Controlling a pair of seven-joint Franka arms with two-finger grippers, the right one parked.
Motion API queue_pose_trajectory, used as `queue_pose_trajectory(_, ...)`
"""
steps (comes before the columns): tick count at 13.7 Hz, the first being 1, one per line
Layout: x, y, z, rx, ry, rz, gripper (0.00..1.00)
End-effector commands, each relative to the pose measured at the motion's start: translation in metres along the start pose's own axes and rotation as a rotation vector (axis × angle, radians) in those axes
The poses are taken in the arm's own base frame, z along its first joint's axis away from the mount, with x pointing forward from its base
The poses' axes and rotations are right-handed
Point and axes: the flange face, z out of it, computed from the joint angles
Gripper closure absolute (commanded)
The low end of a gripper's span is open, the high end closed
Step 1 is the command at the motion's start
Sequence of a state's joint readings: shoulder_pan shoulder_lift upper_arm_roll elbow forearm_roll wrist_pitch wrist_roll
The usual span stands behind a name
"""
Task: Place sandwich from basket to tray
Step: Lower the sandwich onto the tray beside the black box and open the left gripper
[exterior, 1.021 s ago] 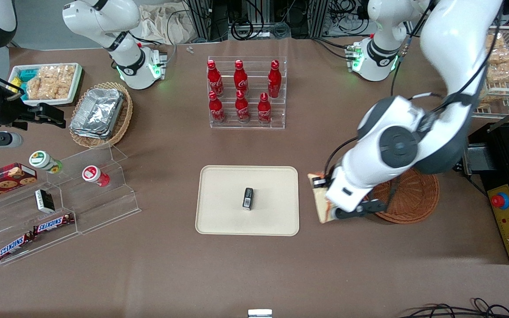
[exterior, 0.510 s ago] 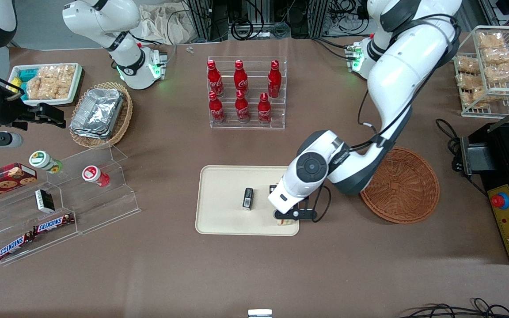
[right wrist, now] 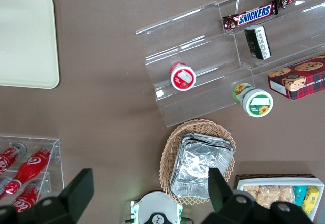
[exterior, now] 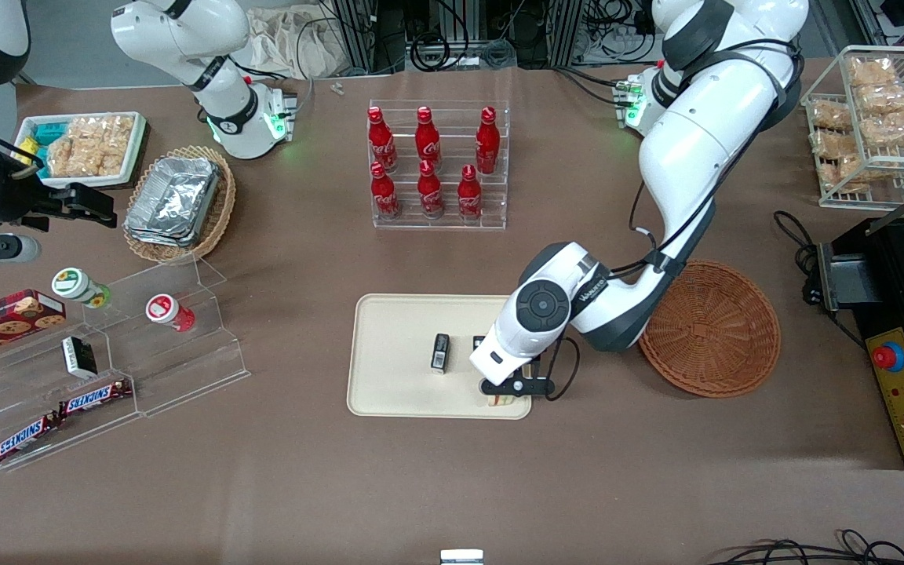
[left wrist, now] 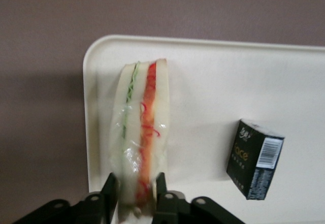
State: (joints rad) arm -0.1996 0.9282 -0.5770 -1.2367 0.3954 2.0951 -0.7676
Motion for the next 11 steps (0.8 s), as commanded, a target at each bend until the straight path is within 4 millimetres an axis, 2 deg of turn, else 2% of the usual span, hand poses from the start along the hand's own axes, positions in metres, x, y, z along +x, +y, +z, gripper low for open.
queue_pose_trajectory(1,0.010,-0.002,-0.041,0.012,0.057,-0.010,0.00)
queue_pose_trajectory(2,0.011,-0.002,-0.053,0.013,0.071,-0.017,0.00)
queue_pose_trajectory(4,0.010,-0.007,-0.093,0.047,0.099,-0.032,0.00)
queue_pose_trajectory(7,0.009,-0.049,-0.176,0.186,0.123,-0.089,0.00)
queue_pose_trajectory(9,0.022,-0.118,-0.219,0.152,0.102,-0.210,0.00)
queue_pose_trajectory(10,0.016,-0.143,-0.240,0.114,0.048,-0.216,0.00)
queue_pose_trajectory(11,0.001,-0.163,-0.257,0.131,-0.005,-0.132,0.00)
